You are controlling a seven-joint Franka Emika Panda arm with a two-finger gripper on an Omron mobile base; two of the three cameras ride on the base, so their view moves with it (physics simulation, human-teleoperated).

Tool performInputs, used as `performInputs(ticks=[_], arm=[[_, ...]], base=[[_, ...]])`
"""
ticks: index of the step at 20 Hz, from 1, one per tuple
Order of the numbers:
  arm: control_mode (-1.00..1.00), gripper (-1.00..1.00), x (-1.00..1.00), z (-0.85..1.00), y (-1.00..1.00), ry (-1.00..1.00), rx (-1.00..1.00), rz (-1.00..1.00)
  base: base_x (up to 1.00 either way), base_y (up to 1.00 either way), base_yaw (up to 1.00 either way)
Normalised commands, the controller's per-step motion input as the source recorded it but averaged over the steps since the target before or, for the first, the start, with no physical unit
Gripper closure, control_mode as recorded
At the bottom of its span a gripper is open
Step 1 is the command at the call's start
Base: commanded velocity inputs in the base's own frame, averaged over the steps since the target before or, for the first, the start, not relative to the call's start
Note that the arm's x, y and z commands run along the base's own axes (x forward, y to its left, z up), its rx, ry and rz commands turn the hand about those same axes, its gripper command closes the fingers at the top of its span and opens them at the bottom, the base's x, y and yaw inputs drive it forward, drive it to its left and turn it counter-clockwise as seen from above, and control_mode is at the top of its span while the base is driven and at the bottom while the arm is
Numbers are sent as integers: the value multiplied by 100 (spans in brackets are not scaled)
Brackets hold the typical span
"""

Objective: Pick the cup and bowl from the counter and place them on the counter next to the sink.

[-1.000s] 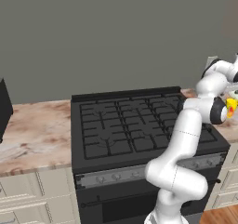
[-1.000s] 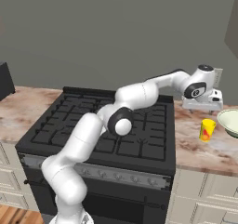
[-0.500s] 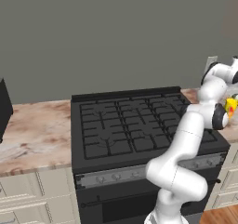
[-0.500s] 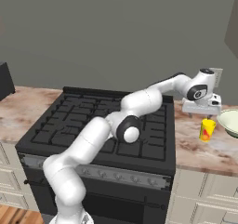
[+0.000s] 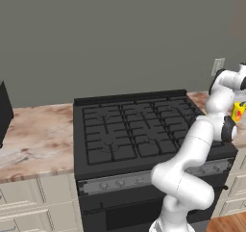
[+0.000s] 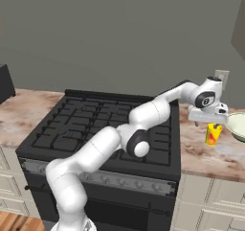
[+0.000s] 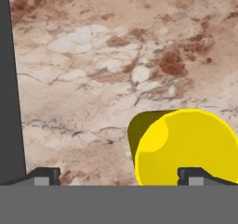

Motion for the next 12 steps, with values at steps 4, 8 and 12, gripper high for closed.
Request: performInputs(ticks=[4,8,12], arm=[[-100,-100,7,-13,-7,6,5,0],[-100,-100,12,-7,-3,5,6,1],[-100,-100,12,0,-1,4,6,3]], base=[[0,0,0],[0,0,0],[0,0,0]])
